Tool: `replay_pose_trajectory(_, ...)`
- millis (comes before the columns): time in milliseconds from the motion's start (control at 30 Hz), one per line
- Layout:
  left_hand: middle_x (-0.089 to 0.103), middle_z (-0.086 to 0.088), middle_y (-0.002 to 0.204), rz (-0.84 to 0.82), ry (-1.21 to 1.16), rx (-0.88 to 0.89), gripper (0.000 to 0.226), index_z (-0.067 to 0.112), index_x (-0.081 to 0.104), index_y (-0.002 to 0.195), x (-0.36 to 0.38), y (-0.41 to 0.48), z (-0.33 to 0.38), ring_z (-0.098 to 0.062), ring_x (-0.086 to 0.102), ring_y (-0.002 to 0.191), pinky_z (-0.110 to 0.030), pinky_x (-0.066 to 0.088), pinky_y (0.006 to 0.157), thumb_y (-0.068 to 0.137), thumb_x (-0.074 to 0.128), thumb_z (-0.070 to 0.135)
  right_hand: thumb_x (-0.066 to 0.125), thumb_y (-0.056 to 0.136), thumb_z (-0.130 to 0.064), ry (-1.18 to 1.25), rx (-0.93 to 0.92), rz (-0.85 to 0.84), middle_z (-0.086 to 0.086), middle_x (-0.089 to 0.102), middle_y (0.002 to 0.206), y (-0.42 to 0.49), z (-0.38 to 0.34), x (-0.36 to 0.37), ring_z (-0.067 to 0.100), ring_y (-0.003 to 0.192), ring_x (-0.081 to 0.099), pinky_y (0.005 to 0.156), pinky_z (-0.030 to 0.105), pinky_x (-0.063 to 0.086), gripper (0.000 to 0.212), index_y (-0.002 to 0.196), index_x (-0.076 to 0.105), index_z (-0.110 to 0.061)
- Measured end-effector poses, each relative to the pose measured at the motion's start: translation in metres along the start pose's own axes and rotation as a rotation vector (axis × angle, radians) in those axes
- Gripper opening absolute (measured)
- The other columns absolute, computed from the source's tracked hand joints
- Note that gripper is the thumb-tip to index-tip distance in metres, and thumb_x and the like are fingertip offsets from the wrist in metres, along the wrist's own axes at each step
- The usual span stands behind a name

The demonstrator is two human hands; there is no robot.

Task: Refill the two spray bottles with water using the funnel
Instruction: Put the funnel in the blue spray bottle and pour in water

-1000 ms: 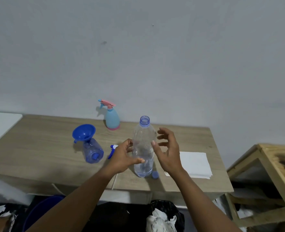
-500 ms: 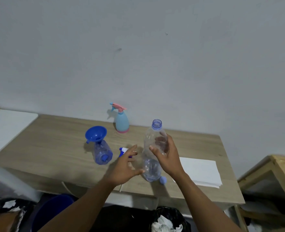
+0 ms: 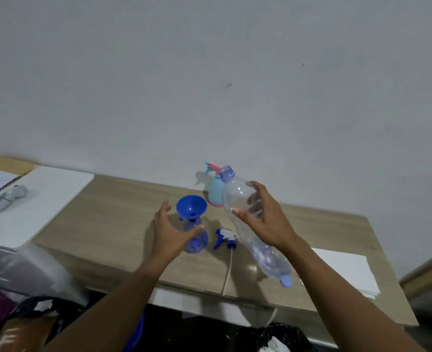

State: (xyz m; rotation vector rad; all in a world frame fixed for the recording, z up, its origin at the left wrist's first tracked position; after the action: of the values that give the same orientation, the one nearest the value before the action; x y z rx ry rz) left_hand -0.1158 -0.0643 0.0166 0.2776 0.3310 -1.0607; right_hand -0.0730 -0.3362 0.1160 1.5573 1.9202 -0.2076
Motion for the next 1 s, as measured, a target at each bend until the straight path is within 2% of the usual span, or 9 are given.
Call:
replay_pose_trajectory(67, 0.04, 0.001, 0.147, -0.1, 0.028, -0.002, 0.12, 0.018, 0.028, 0.151, 0.009, 0.014, 0.001, -0.018, 0.048, 0.128, -0.039, 0.047, 0.103, 0.055, 0.095, 0.043, 0.068, 0.081, -0.066, -0.12, 0.022, -0.061, -0.015, 0.055, 0.108, 0.001, -0.004, 0.015, 0.006, 0.083, 0.064, 0.072, 0.029, 0.057, 0.074, 0.143, 0.035, -0.041)
replay_pose_trajectory(133, 0.049, -0.003, 0.137, -0.16, 0.037, 0.035, 0.107, 0.017, 0.04, 0.14, 0.016, 0.023, 0.005, -0.022, 0.055, 0.12, -0.038, 0.052, 0.095, 0.052, 0.095, 0.046, 0.065, 0.08, -0.07, -0.237, 0.046, -0.104, -0.014, 0.056, 0.11, -0.001, -0.005, 0.026, 0.005, 0.079, 0.064, 0.069, 0.025, 0.051, 0.077, 0.144, 0.034, -0.041)
replay_pose_trajectory(233, 0.062, 0.006, 0.11, -0.195, -0.006, 0.103, 0.067, 0.035, 0.054, 0.109, 0.02, 0.033, 0.011, -0.014, 0.063, 0.1, -0.021, 0.05, 0.079, 0.057, 0.095, 0.029, 0.064, 0.081, -0.071, -0.395, 0.08, -0.165, -0.014, 0.052, 0.116, -0.001, -0.006, 0.037, 0.002, 0.084, 0.057, 0.076, 0.03, 0.051, 0.08, 0.147, 0.031, -0.039)
replay_pose_trajectory(300, 0.067, 0.008, 0.107, -0.214, -0.037, 0.136, 0.059, 0.032, 0.057, 0.108, 0.022, 0.037, 0.014, -0.013, 0.065, 0.098, -0.014, 0.046, 0.075, 0.062, 0.091, 0.019, 0.064, 0.082, -0.069, -0.451, 0.124, -0.205, -0.01, 0.053, 0.121, -0.002, -0.006, 0.04, 0.004, 0.086, 0.055, 0.082, 0.034, 0.053, 0.08, 0.148, 0.03, -0.037)
replay_pose_trajectory(433, 0.06, 0.012, 0.101, -0.241, -0.071, 0.121, 0.064, 0.032, 0.047, 0.109, 0.02, 0.04, 0.013, -0.008, 0.057, 0.091, -0.001, 0.039, 0.067, 0.065, 0.091, 0.014, 0.064, 0.083, -0.066, -0.533, 0.178, -0.257, -0.002, 0.055, 0.132, -0.003, -0.007, 0.044, 0.006, 0.087, 0.053, 0.085, 0.035, 0.051, 0.08, 0.149, 0.03, -0.035)
replay_pose_trajectory(500, 0.06, 0.011, 0.103, -0.263, -0.068, 0.115, 0.065, 0.027, 0.052, 0.114, 0.02, 0.043, 0.01, -0.008, 0.057, 0.094, 0.0, 0.039, 0.066, 0.064, 0.092, 0.015, 0.063, 0.082, -0.068, -0.572, 0.202, -0.265, -0.001, 0.056, 0.132, -0.002, -0.007, 0.045, 0.01, 0.095, 0.056, 0.087, 0.036, 0.051, 0.081, 0.148, 0.03, -0.035)
replay_pose_trajectory(600, 0.062, 0.009, 0.112, -0.305, -0.056, 0.112, 0.077, 0.021, 0.054, 0.127, 0.022, 0.046, 0.008, -0.007, 0.057, 0.1, -0.002, 0.04, 0.07, 0.061, 0.094, 0.021, 0.061, 0.081, -0.073, -0.638, 0.23, -0.284, -0.001, 0.058, 0.131, 0.002, -0.006, 0.045, 0.018, 0.111, 0.061, 0.089, 0.038, 0.051, 0.082, 0.148, 0.03, -0.037)
replay_pose_trajectory(733, 0.061, 0.013, 0.111, -0.329, -0.072, 0.121, 0.077, 0.025, 0.053, 0.127, 0.02, 0.05, 0.009, -0.006, 0.059, 0.099, -0.015, 0.05, 0.077, 0.062, 0.093, 0.021, 0.06, 0.08, -0.074, -0.701, 0.259, -0.327, -0.001, 0.057, 0.133, 0.006, -0.005, 0.046, 0.021, 0.116, 0.06, 0.09, 0.039, 0.051, 0.082, 0.147, 0.031, -0.037)
replay_pose_trajectory(1000, 0.057, 0.019, 0.107, -0.348, -0.091, 0.123, 0.079, 0.025, 0.051, 0.128, 0.017, 0.053, 0.012, -0.012, 0.06, 0.102, -0.02, 0.051, 0.078, 0.062, 0.094, 0.028, 0.059, 0.08, -0.075, -0.823, 0.251, -0.385, 0.001, 0.058, 0.129, 0.019, -0.012, 0.044, 0.024, 0.111, 0.061, 0.085, 0.038, 0.051, 0.082, 0.146, 0.031, -0.036)
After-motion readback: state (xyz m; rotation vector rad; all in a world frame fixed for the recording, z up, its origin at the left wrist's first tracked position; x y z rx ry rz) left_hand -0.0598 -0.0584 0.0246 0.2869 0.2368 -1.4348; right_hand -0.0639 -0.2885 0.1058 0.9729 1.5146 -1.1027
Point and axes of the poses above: each hand's wrist, its own y-axis towards the middle knuckle, its own x-axis out of the palm, z = x × y, the point moved 10 cm from there along y, towards the middle knuckle
